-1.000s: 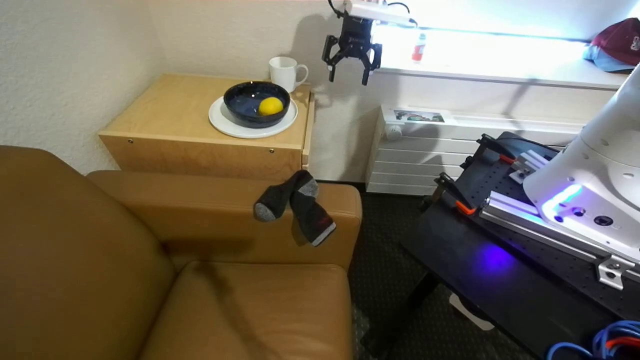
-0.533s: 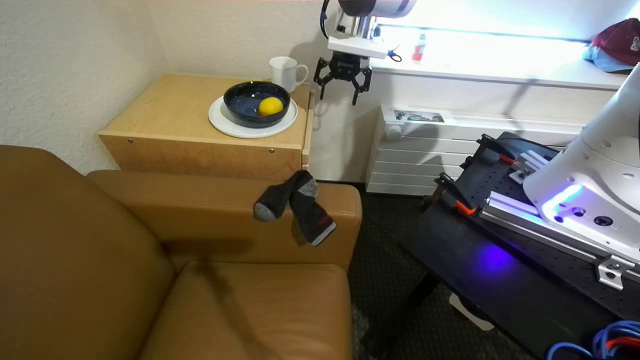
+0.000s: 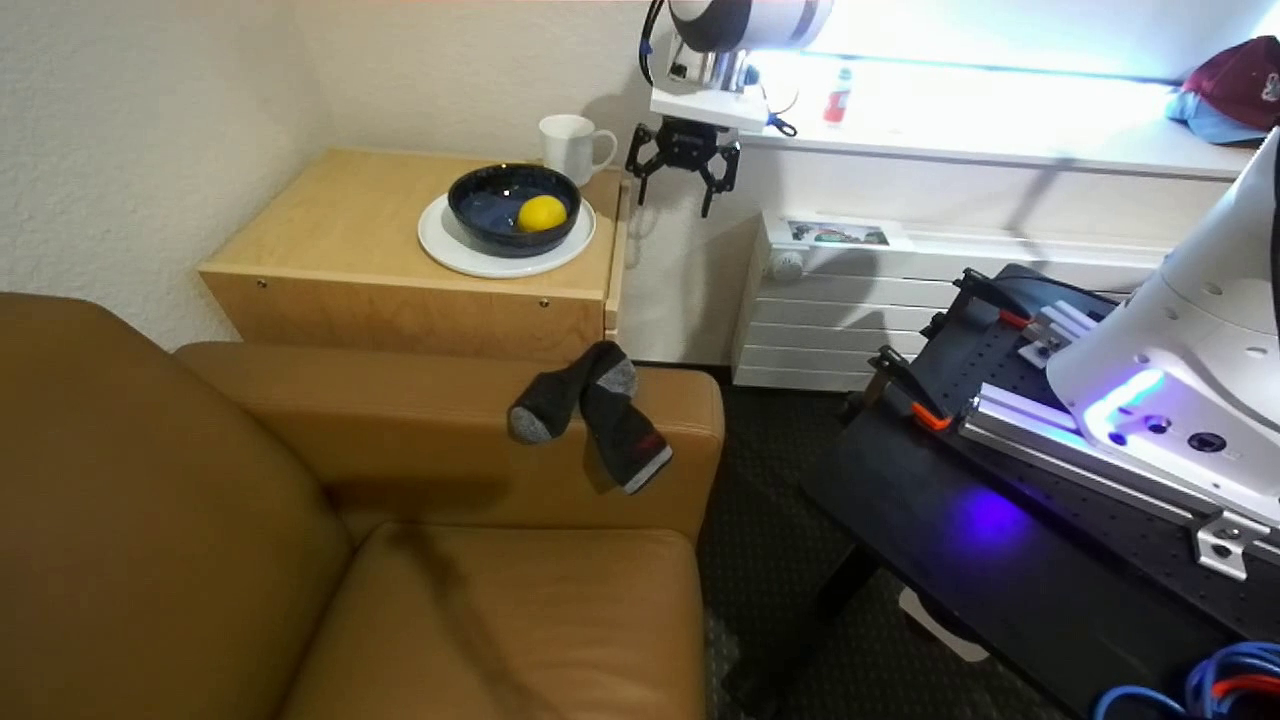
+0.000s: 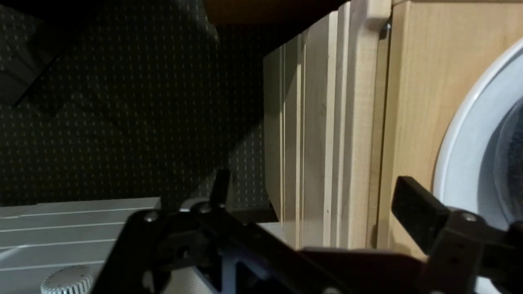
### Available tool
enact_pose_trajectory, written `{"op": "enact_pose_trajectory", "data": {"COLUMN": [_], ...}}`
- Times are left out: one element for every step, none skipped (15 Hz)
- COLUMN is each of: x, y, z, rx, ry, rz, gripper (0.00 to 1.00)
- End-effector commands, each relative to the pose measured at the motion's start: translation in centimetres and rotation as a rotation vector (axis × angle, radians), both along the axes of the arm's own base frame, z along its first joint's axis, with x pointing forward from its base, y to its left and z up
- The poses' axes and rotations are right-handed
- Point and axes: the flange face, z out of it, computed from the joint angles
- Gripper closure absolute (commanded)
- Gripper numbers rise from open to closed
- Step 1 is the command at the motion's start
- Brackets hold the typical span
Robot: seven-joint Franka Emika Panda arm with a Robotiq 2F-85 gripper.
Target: Open the top drawer.
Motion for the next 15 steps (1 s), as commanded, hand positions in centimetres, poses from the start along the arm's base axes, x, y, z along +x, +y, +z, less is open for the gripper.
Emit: {"op": "enact_pose_trajectory", "data": {"x": [0.8, 0.9, 1.1, 1.3, 0.4, 0.4, 0.3, 0.4, 0.5, 0.6, 0.8, 1.0, 1.1, 1.3, 1.5], "y": [0.1, 0.1, 0.2, 0.3, 0.1, 0.2, 0.3, 0.3, 0.3, 0.2, 0.3, 0.3, 0.3, 0.4, 0.5], "z": [-3.6, -4.4, -5.2, -5.8, -4.8, -5.4, -5.6, -5.5, -5.3, -5.4, -5.7, -6.1, -6.3, -6.7, -7.0], "rx": [-0.067, -0.076, -0.086, -0.091, -0.07, -0.074, -0.074, -0.073, -0.073, -0.089, -0.103, -0.121, -0.138, -0.15, -0.15], "ry": [-0.044, -0.053, -0.063, -0.071, -0.046, -0.046, -0.043, -0.044, -0.047, -0.041, -0.047, -0.059, -0.064, -0.068, -0.072], "rz": [-0.065, -0.08, -0.096, -0.109, -0.088, -0.091, -0.089, -0.09, -0.09, -0.087, -0.085, -0.083, -0.085, -0.095, -0.101], "gripper": [0.0, 0.0, 0.0, 0.0, 0.0, 0.0, 0.0, 0.0, 0.0, 0.0, 0.0, 0.0, 0.0, 0.0, 0.0]}}
